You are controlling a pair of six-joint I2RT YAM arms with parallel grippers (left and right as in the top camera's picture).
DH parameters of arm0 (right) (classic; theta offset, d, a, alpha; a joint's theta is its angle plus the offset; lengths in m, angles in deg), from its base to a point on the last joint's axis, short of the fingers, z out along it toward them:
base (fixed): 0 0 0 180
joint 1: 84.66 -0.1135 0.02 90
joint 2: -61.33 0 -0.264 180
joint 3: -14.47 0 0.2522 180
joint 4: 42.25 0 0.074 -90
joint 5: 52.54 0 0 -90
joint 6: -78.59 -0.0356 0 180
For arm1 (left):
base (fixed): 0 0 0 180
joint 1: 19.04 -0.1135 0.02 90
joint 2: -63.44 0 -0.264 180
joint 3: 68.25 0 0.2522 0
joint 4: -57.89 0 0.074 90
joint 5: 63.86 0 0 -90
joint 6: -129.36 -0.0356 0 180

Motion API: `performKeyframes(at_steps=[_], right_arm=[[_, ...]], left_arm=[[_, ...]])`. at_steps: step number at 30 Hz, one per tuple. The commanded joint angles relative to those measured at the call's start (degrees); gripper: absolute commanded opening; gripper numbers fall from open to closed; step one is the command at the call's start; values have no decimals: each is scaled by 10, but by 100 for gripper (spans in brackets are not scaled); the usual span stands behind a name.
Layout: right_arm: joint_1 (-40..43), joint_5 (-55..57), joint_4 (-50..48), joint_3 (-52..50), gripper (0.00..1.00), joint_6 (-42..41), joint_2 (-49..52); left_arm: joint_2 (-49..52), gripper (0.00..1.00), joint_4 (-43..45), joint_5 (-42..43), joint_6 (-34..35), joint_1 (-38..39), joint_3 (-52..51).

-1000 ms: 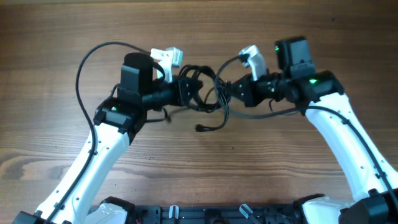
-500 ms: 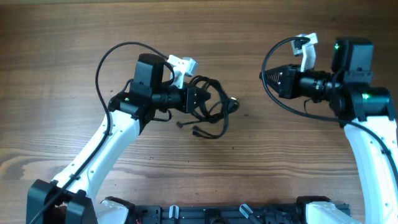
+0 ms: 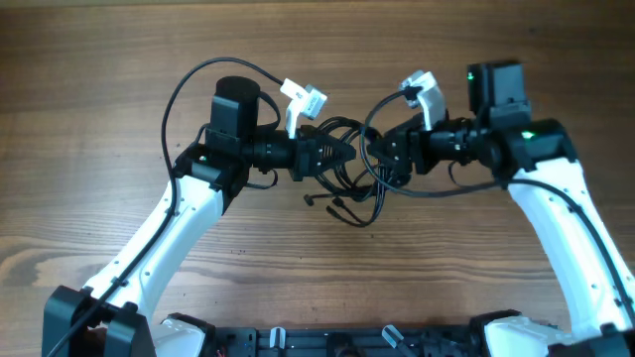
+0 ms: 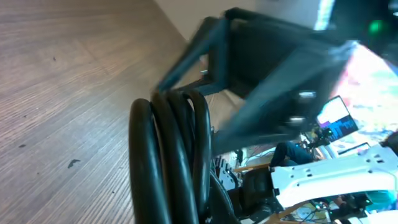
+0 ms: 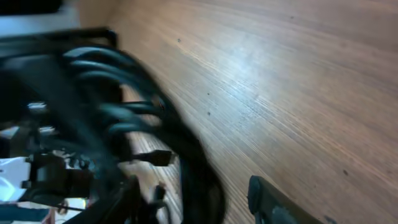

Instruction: Untangle cables

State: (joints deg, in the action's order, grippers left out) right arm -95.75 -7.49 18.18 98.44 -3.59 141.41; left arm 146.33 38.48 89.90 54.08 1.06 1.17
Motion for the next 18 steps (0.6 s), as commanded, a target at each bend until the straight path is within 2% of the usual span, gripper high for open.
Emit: performKeyframes(at_steps=[1,3,5,7,8,9,12,13,15,17,18], right_arm=[[-3,25,-3,6,34,-8,48],[-3,26,-7,6,23,-10,47],[-2,28,-21,6,4,-39,45],[7,89,-43,6,4,-140,42],[15,119,-49,6,4,-179,37],[23,131,-52,6,4,-198,31],[38,130,-58,6,4,-200,-2],[38,130,-57,6,4,-199,-9],[38,122,-49,6,4,-198,-11],[38,110,-37,6,4,-195,-10],[38,98,-33,6,4,-183,-10]], left_arm=[[-1,4,11,48,12,0,4],[-1,4,11,48,12,0,4],[-1,4,10,48,12,0,4],[-1,7,-1,21,11,0,4],[-1,13,-24,-23,11,0,4],[-1,13,-44,-58,11,0,4],[-1,13,-127,-208,12,0,4],[-1,13,-140,-231,12,0,4],[-1,18,-139,-229,15,0,4],[-1,30,-115,-227,70,0,4],[-1,32,-90,-223,97,0,4]])
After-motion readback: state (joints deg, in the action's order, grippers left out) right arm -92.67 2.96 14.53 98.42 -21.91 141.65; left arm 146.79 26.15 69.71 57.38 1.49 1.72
